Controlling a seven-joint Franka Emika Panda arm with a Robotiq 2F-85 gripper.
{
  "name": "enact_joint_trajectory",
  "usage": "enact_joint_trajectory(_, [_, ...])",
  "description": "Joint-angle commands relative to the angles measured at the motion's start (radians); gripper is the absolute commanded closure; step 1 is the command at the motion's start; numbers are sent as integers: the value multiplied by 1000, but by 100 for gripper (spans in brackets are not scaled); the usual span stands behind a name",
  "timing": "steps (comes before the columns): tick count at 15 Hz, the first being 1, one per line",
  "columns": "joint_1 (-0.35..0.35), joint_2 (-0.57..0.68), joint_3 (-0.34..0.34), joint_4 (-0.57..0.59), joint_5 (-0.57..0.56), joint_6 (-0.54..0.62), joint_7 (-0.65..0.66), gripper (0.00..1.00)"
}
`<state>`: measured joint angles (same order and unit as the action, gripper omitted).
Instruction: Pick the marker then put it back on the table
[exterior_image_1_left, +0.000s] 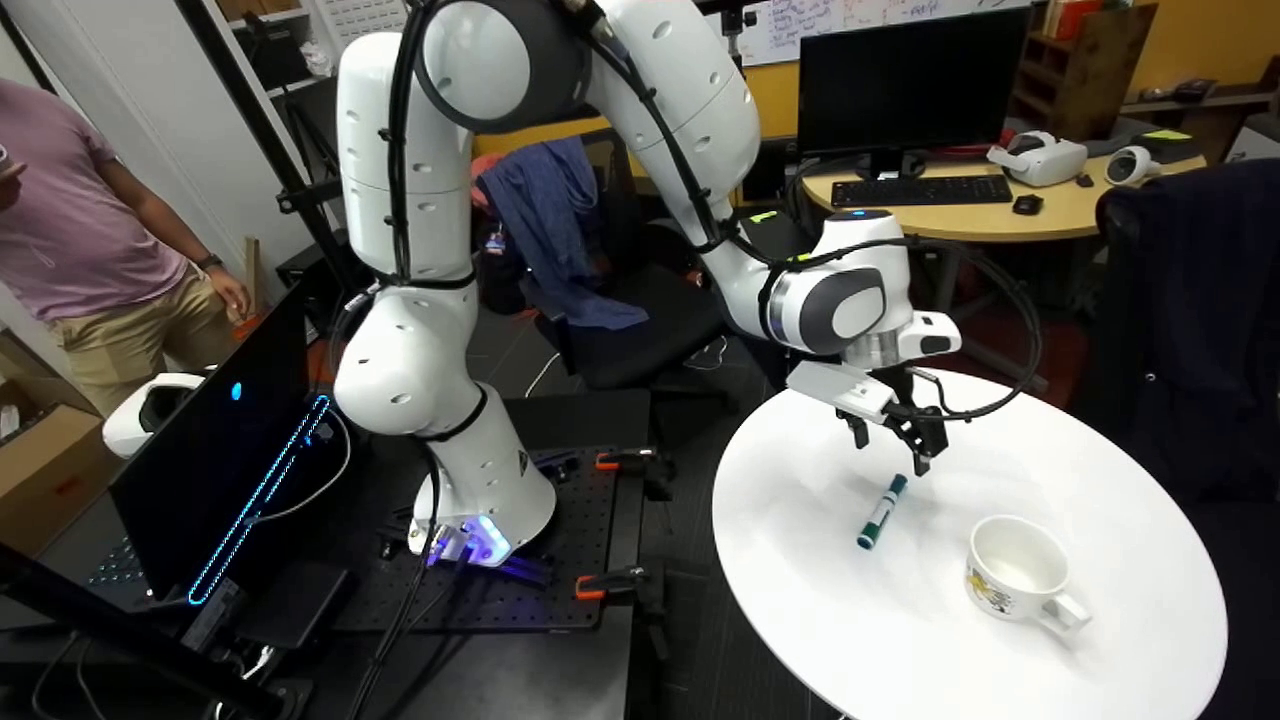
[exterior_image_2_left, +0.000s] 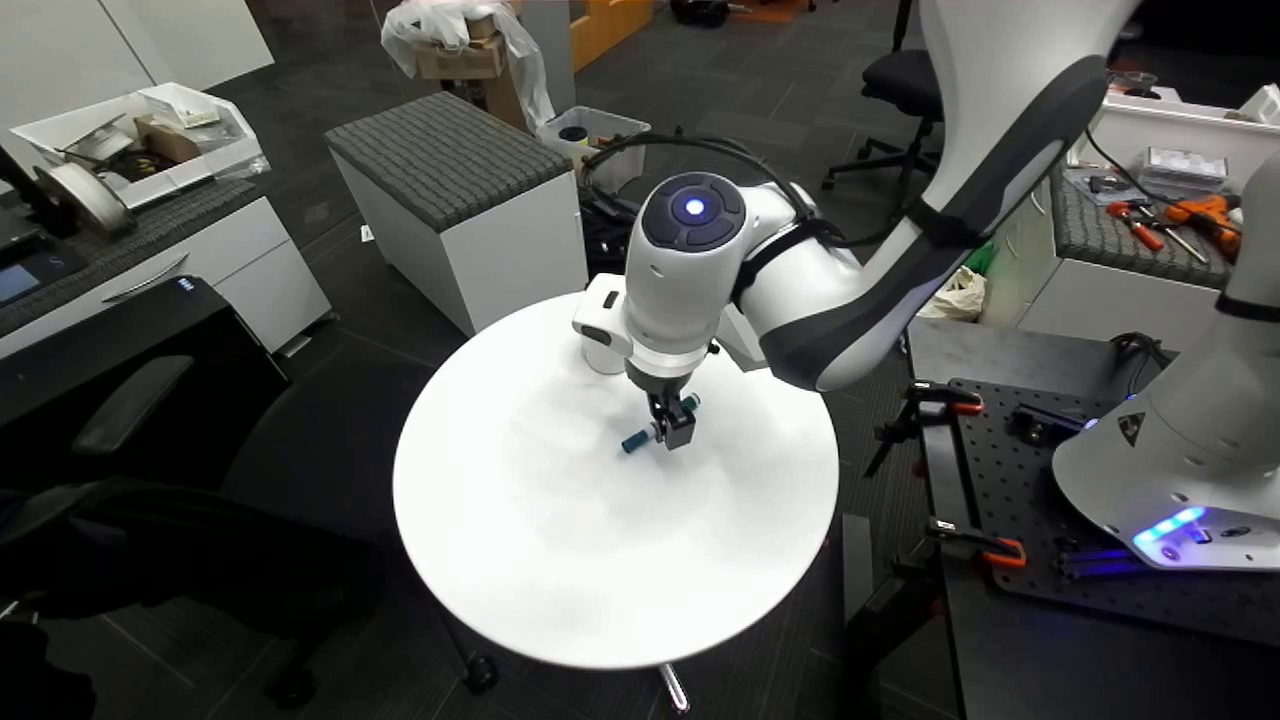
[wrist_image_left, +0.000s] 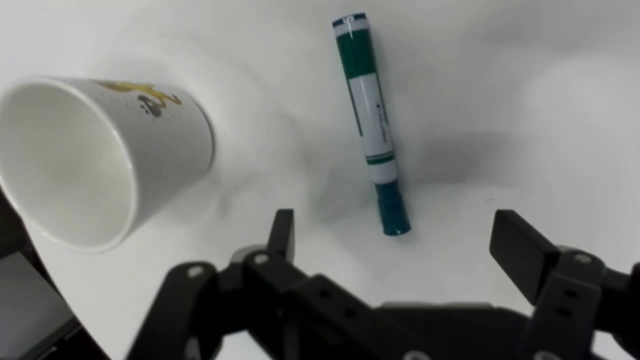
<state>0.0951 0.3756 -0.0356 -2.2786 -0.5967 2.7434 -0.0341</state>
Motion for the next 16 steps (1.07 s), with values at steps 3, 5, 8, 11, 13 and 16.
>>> enact_joint_trajectory(3, [66,-73,-53,8,26,-109,255,0])
enact_joint_trajectory(5, [61,-86,-60,12,46,-100,332,0])
enact_joint_trajectory(8, [52,-96,-76,22,98,-85,424,0])
enact_joint_trajectory(11, [54,-114,-109,26,121,-83,529,0])
enact_joint_trajectory(13, [50,-87,-104,36,109,-80,486,0])
enact_joint_trajectory(16, [49,-94,-109,37,113,-80,505,0])
